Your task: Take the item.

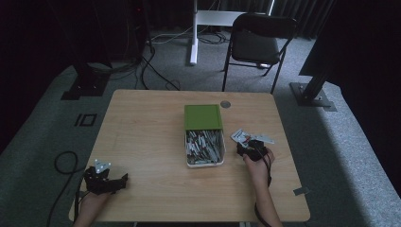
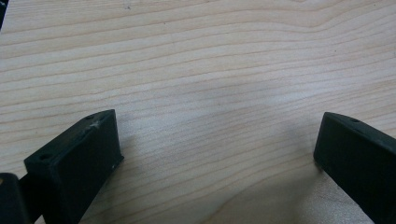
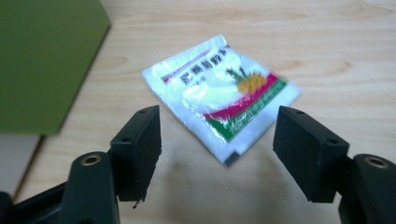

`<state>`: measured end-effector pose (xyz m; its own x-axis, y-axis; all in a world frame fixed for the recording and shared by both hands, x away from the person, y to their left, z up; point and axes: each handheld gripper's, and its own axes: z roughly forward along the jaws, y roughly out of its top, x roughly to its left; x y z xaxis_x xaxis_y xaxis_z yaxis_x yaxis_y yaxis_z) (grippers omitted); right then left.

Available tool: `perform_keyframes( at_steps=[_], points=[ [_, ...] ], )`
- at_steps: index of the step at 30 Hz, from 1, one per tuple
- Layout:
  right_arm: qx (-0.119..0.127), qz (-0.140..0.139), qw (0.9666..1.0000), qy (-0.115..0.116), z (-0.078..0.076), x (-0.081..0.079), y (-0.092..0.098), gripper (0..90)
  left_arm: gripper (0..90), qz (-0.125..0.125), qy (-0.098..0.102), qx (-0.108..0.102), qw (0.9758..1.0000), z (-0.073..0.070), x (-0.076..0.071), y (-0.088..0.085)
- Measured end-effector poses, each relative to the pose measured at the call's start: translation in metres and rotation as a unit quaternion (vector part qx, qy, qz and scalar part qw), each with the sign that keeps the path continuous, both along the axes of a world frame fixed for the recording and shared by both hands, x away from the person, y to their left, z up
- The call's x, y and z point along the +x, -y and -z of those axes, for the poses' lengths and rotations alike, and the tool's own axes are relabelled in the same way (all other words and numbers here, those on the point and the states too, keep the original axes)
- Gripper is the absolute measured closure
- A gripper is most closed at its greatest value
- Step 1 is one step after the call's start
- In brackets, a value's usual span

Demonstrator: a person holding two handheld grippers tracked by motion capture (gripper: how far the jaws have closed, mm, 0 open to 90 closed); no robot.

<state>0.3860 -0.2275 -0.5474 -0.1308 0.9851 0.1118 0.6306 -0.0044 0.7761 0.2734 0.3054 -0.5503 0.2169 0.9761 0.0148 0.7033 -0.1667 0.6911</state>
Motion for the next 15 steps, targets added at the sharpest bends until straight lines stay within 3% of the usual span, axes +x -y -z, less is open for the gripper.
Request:
perform_keyframes(
  at_steps=[6, 15],
  points=[
    [0.006, -0.001, 0.9999, -0.014, 0.005, -0.015, 0.015, 27.7, 1.3, 0.0, 0.0, 0.0, 1.0, 0.0, 0.0, 0.0],
    [-0.001, 0.006, 0.9999, -0.012, 0.002, -0.034, 0.034, 22.9, 1.3, 0.001, -0.001, 0.001, 1.0, 0.0, 0.0, 0.0]
  ],
)
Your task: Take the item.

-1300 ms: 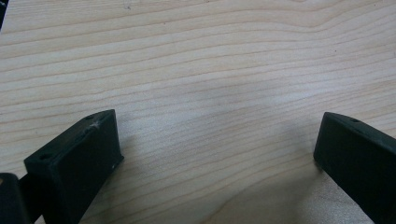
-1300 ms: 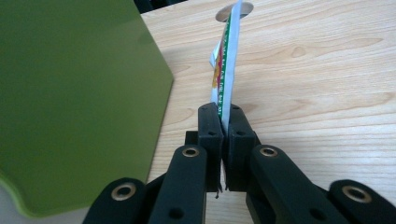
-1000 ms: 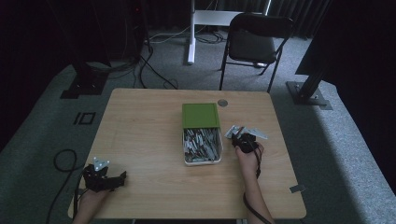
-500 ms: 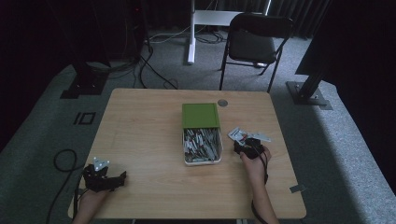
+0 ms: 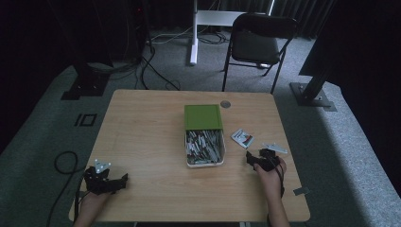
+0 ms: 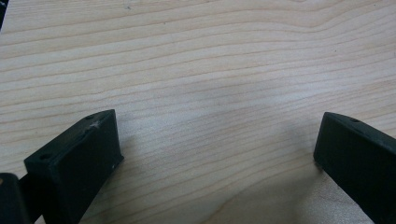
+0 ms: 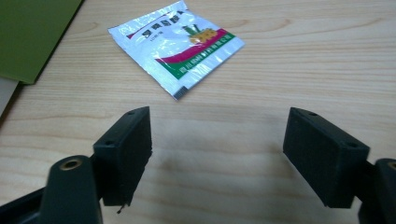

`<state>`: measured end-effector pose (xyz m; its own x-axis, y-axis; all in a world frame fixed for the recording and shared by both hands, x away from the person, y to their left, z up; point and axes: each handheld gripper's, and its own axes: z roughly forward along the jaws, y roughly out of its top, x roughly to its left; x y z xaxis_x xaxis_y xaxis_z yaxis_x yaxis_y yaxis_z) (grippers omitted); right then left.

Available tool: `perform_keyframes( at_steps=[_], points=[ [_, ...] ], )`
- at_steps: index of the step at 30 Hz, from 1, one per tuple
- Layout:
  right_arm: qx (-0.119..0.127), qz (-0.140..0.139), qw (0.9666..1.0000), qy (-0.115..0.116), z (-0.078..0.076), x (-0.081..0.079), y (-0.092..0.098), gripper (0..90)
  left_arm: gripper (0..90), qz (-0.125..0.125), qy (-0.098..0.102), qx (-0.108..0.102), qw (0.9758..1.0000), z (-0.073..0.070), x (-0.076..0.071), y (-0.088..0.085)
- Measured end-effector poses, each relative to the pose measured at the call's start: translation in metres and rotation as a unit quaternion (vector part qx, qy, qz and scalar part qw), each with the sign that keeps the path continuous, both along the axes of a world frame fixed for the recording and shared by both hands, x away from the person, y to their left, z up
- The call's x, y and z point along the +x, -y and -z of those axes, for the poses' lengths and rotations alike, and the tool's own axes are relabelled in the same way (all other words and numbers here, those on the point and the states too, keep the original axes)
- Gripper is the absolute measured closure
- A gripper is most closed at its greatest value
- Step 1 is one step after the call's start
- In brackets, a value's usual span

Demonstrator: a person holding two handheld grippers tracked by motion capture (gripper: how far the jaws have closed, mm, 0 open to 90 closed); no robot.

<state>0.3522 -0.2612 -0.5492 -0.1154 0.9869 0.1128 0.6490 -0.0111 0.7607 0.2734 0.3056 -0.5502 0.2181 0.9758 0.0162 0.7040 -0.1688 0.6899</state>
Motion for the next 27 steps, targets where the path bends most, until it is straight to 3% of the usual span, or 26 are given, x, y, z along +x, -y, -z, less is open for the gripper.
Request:
perform_keyframes(
  at_steps=[20, 22, 27],
  points=[
    [-0.025, 0.026, 0.9992, -0.019, -0.002, -0.038, 0.035, 17.4, 1.3, 0.0, 0.0, 0.0, 1.0, 0.0, 0.0, 0.0],
    [-0.015, 0.032, 0.9991, -0.023, -0.001, -0.042, 0.038, 17.5, 1.3, 0.0, 0.0, 0.0, 1.0, 0.0, 0.0, 0.0],
    [-0.018, 0.036, 0.999, -0.021, 0.003, -0.049, 0.041, 17.4, 1.3, 0.0, 0.0, 0.0, 1.0, 0.0, 0.0, 0.0]
  ],
)
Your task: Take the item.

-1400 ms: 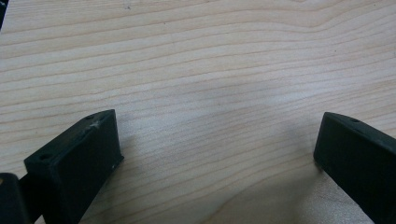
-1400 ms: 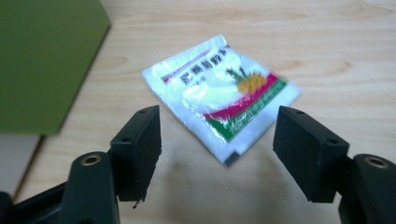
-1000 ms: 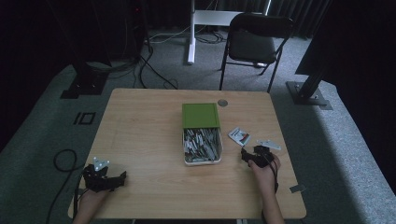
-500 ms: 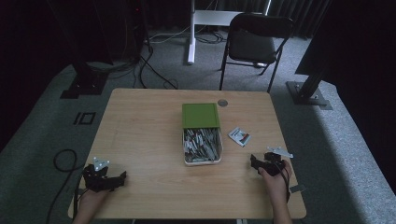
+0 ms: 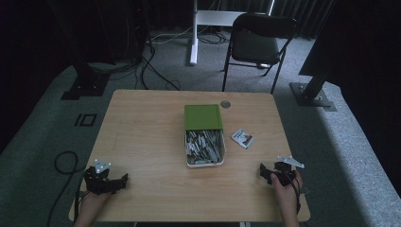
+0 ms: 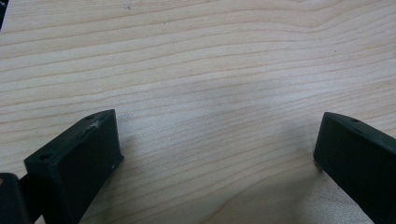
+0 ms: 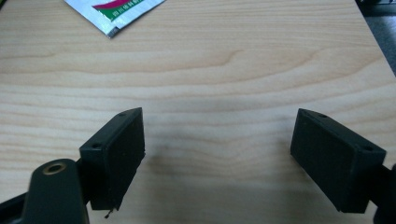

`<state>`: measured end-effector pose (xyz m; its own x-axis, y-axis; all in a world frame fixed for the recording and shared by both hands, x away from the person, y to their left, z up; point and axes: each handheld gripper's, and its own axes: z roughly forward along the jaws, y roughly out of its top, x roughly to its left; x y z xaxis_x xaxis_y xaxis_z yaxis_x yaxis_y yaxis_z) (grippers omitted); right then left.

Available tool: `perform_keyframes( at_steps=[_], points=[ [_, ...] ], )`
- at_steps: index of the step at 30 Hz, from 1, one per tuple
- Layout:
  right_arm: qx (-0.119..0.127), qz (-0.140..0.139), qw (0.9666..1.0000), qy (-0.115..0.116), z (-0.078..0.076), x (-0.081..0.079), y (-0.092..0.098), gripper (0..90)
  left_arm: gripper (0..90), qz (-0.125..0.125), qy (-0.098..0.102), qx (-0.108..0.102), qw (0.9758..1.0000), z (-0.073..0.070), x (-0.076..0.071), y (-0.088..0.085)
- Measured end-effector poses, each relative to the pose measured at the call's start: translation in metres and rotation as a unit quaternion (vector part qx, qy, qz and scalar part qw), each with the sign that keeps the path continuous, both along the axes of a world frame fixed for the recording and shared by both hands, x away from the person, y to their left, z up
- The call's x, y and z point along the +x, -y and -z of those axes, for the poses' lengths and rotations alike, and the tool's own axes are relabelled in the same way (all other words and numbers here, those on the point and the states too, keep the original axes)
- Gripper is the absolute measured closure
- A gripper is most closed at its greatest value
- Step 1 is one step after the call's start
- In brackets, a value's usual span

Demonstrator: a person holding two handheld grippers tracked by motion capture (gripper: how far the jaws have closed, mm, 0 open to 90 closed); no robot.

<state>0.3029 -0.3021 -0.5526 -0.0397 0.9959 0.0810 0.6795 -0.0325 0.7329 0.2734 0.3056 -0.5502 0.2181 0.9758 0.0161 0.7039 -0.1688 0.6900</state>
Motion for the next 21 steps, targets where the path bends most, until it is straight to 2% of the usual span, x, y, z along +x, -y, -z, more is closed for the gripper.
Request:
perform_keyframes(
  at_steps=[4, 7, 21],
  points=[
    [-0.003, -0.011, 0.9999, -0.006, 0.0, -0.008, 0.002, 15.0, 1.3, 0.0, 0.0, 0.0, 1.0, 0.0, 0.0, 0.0],
    [-0.025, -0.007, 0.9996, -0.007, 0.002, -0.013, 0.005, 14.9, 1.3, 0.0, 0.0, 0.0, 1.0, 0.0, 0.0, 0.0],
    [-0.029, -0.006, 0.9996, -0.004, 0.003, -0.03, 0.021, 13.8, 1.3, 0.0, 0.0, 0.0, 1.0, 0.0, 0.0, 0.0]
  ],
)
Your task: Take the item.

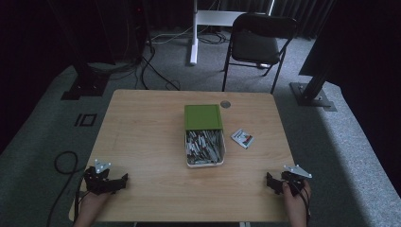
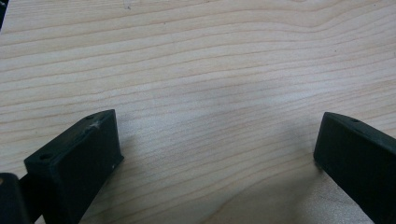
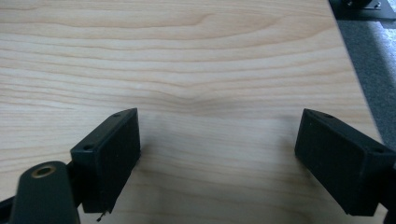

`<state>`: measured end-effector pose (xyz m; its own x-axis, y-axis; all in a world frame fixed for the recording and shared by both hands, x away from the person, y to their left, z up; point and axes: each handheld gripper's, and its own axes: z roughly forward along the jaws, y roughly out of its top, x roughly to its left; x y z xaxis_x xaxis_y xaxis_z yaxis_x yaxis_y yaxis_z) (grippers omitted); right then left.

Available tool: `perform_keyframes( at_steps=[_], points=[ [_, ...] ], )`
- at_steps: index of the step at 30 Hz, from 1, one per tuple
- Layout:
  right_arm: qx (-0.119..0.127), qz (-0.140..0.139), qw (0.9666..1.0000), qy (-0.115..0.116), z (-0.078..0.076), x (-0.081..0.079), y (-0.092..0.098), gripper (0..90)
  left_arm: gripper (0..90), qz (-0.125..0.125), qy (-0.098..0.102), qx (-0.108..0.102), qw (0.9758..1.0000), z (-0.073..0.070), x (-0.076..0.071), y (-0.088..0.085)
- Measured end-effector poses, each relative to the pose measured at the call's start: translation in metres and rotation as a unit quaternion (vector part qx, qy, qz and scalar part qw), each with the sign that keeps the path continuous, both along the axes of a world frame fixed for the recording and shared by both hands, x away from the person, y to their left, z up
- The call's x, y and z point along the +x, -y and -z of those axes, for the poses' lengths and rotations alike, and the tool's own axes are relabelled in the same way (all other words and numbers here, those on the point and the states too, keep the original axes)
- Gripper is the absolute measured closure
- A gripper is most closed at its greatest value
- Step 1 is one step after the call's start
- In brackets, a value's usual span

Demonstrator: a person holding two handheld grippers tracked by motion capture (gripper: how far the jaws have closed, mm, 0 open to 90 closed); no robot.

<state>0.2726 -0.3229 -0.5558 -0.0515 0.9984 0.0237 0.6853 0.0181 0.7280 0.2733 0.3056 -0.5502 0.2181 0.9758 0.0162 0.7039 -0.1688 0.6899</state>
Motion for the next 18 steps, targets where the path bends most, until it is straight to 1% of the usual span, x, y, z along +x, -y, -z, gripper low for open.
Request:
perform_keyframes(
  at_steps=[3, 4, 18],
  points=[
    [0.002, 0.009, 1.0, 0.001, 0.0002, -0.0019, 0.0038, 13.8, 1.3, 0.0, 0.0, 0.0, 1.0, 0.0, 0.0, 0.0],
    [-0.001, 0.009, 1.0, 0.001, 0.0002, -0.0019, 0.0035, 13.4, 1.3, 0.0, 0.0, 0.0, 1.0, 0.0, 0.0, 0.0],
    [-0.001, 0.009, 1.0, 0.0, 0.0005, -0.0013, 0.0023, 12.3, 1.3, 0.0, 0.0, 0.0, 1.0, 0.0, 0.0, 0.0]
  ],
)
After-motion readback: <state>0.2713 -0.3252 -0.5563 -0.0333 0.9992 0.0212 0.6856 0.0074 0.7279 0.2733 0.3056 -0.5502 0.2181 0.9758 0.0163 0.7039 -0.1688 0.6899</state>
